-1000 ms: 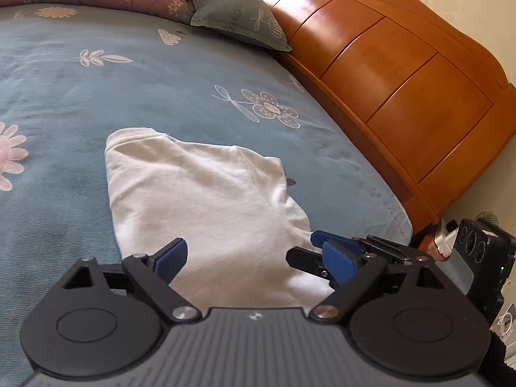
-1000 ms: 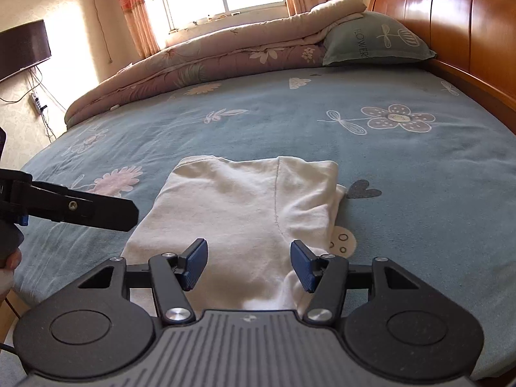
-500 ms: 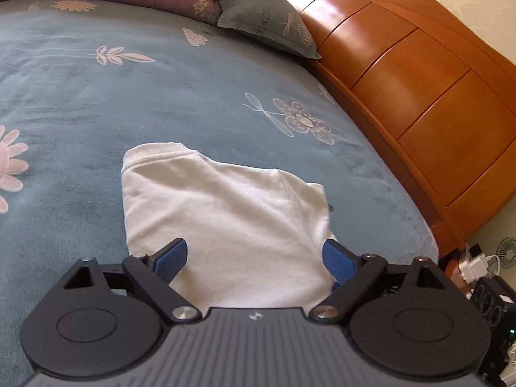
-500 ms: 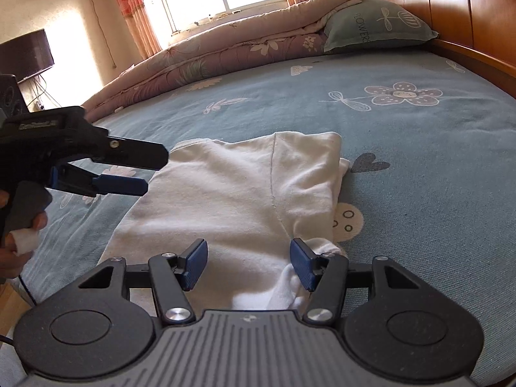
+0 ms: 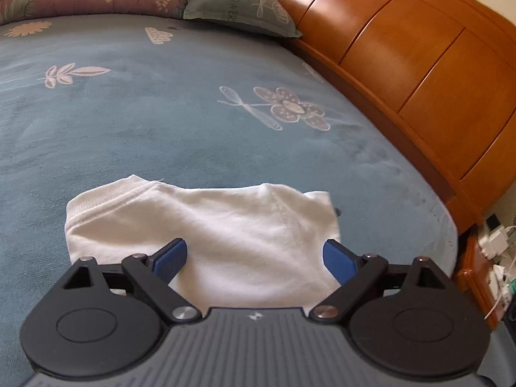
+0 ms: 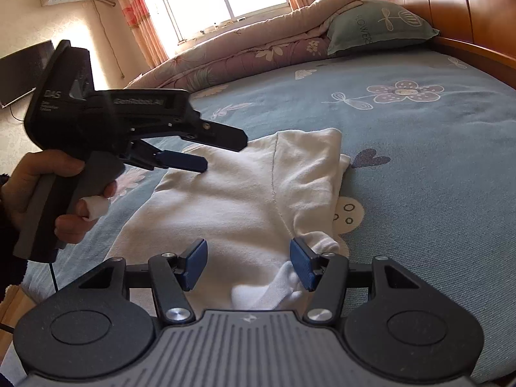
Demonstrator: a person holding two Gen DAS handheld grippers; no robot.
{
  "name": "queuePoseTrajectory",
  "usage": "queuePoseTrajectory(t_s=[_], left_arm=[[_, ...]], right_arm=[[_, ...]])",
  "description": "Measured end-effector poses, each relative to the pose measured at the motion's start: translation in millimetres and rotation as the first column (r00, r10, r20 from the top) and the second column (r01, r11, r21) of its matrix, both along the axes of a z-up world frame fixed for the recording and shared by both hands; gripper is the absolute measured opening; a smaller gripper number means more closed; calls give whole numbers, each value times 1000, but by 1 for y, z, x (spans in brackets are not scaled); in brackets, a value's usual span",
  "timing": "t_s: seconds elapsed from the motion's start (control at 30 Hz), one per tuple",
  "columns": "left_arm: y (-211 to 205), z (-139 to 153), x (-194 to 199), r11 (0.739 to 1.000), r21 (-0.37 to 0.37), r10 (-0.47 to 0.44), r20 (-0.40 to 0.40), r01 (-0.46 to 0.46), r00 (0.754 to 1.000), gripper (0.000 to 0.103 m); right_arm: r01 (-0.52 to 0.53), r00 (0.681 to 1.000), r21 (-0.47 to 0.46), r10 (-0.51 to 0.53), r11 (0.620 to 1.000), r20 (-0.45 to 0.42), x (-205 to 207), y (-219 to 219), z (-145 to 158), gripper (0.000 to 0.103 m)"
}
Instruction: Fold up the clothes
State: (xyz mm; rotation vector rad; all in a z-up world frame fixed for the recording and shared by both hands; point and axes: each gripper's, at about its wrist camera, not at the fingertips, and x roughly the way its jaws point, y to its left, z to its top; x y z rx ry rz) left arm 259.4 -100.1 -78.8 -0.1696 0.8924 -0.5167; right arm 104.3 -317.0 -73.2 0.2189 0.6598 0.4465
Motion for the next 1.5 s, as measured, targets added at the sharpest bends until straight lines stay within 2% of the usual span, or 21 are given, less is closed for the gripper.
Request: queuePoseTrajectory(t_s=[0.07,0.13,0.23,0.33,0.47,0.57,0.7,0.83,0.9,0.97,1.03,1.17,1.27,1.37,1.43,1.5], left_arm=[[-3,4,4,1000,-1,13,-2,-13,1000,90],[-7,15,3,999,-46,-15,9,15,1000,90],[-25,32,-1,988,-93,-124,32,126,992,91],[-52,30,3,974,-71,-214,24,215,977,91],[-83,15,18,967,-14,-253,-5,253,967,91],[-98,16,32,967,26,-252,3,252,968,90],[-95,40,31,964,-24,-266,28,267,964,91],[-93,44,22,944,-84,-323,-59,318,945,91],[-99,35,25,943,-69,-331,-87,326,940,91],[-109,22,35,950,-40,-312,-109,310,944,91],[-112,16,47,963,-61,-268,-116,262,956,90],[-104,34,47,966,-102,-246,-84,237,966,91],[-83,53,28,967,-57,-253,-50,250,966,91],[-54,64,0,973,42,-228,-30,229,973,91],[-31,67,-21,975,98,-199,-19,200,980,92],[-8,66,-40,978,139,-156,-23,158,987,92]], right_arm=[[1,1000,6,-1,1000,2,-1,-1,-1,62],[0,1000,11,0,1000,5,-3,-2,-1,62],[-4,1000,20,4,1000,9,-3,-3,-3,63],[-11,1000,20,11,1000,15,-4,-4,-4,63],[-14,1000,41,13,999,20,-5,-7,-5,63],[-15,1000,61,14,998,21,-4,-10,-6,63],[-17,1000,83,15,996,24,-5,-13,-8,63],[-18,1000,115,16,993,22,-4,-17,-9,63],[-19,1000,125,16,992,23,-3,-18,-10,63],[-19,1000,130,16,991,25,-2,-19,-11,63],[-18,1000,134,15,991,26,-1,-19,-12,63],[-19,999,136,15,991,30,-2,-19,-12,63],[-13,999,125,9,992,34,-3,-18,-10,63],[1,999,107,-5,994,42,-5,-15,-6,64],[10,998,90,-15,996,61,-8,-12,4,71],[16,995,68,-23,998,100,-10,-7,17,73]])
